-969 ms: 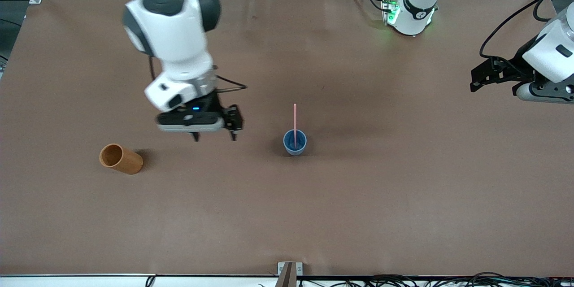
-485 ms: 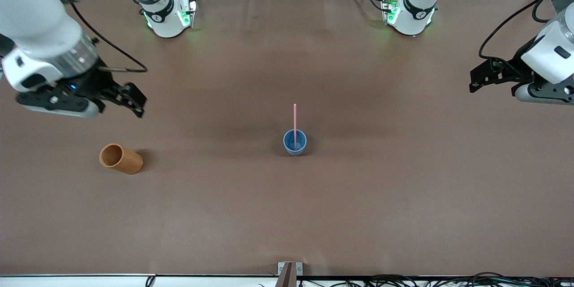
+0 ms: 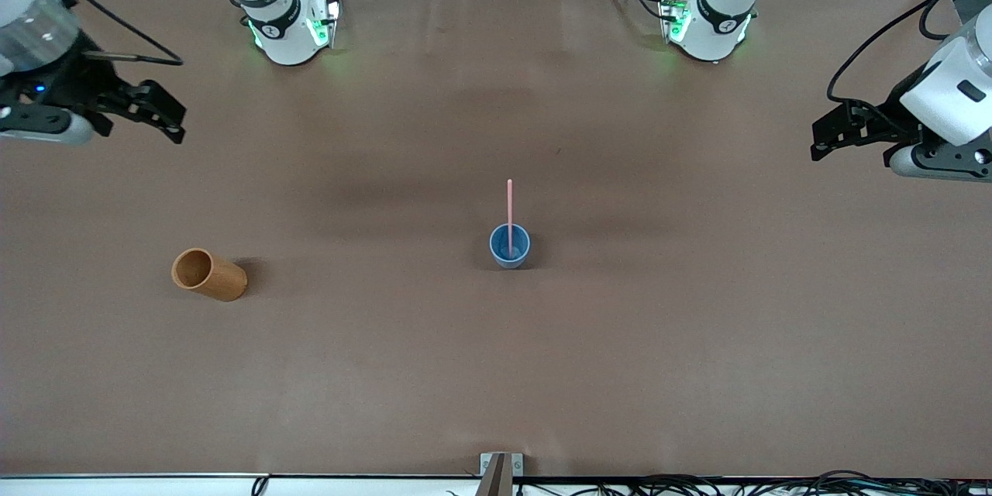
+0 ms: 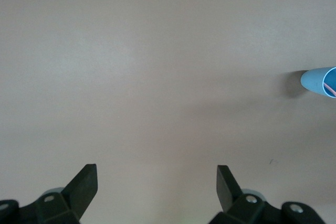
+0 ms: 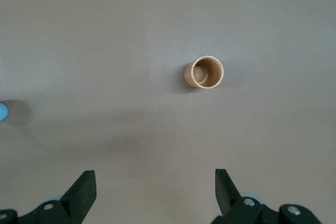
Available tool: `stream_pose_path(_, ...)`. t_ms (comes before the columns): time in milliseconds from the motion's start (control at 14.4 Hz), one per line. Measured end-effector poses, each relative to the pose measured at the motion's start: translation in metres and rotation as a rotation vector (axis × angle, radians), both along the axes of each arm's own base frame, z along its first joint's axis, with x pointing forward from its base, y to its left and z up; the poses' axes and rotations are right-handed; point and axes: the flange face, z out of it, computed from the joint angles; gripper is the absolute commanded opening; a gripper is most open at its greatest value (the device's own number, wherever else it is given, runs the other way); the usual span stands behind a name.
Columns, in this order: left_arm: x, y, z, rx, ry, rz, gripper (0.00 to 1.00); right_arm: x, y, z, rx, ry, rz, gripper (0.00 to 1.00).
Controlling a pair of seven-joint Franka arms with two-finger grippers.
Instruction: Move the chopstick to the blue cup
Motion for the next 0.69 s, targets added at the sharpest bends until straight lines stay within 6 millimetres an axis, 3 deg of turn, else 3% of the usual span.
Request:
stream_pose_path(208, 0.000, 0.000, 0.000, 0.000, 0.000, 0.006, 1.00, 0.005, -0.034, -0.008, 0.019, 0.015, -0.001, 1.00)
stream_pose_path(485, 0.000, -0.001, 0.000, 0.000, 0.000, 0.010, 1.00, 0.007, -0.049, -0.007, 0.066, 0.003, 0.012, 1.00)
stream_pose_path(692, 0.000, -0.001, 0.000, 0.000, 0.000, 0.010, 1.00, 0.008, -0.049, -0.007, 0.068, -0.004, 0.020, 1.00)
